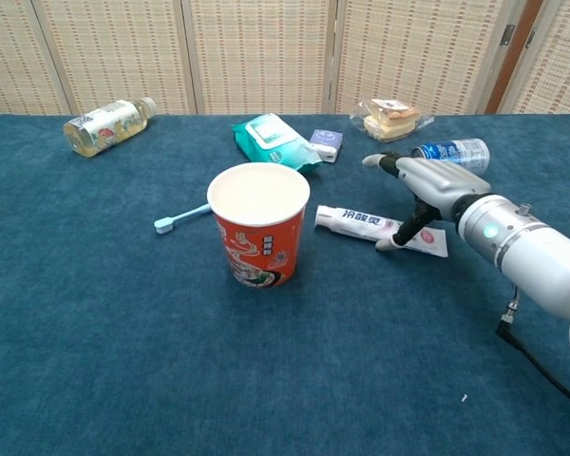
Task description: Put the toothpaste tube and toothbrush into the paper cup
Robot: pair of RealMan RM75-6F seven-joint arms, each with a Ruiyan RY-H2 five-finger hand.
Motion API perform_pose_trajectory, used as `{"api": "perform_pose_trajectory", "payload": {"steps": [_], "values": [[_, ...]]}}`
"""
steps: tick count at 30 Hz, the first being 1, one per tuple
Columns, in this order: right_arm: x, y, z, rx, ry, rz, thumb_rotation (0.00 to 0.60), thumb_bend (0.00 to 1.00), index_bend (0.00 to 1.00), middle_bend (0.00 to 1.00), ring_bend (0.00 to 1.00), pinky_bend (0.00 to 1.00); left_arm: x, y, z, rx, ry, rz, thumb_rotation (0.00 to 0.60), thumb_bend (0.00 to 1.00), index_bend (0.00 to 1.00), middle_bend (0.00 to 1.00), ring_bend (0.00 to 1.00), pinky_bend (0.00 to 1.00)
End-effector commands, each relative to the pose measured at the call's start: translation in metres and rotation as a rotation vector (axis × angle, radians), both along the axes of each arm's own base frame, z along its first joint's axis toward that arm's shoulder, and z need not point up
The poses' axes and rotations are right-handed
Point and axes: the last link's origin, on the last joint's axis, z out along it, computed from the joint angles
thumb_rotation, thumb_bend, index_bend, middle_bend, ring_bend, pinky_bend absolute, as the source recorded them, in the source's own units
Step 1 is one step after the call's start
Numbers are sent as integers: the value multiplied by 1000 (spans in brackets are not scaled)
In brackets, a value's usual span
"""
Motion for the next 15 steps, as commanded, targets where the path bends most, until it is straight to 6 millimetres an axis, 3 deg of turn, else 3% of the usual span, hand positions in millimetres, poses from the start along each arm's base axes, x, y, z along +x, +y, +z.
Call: {"api": "perform_pose_trajectory", "payload": {"steps": [1, 8, 15], "values": [[-5, -4, 4, -18, 15, -14, 600, 0, 75, 0, 0, 174, 0, 0, -1, -3, 1, 0, 600, 661, 61, 0, 0, 0], [-17, -15, 12, -56, 26, -68, 600, 0, 74, 0, 0, 174, 1, 1, -2, -8, 3, 1, 600, 662, 61, 0, 0, 0], [-10, -13, 13, -25, -36, -56, 600, 0, 90, 0, 0, 174, 0, 1, -3, -9, 6, 8, 600, 662, 62, 0, 0, 0]]}}
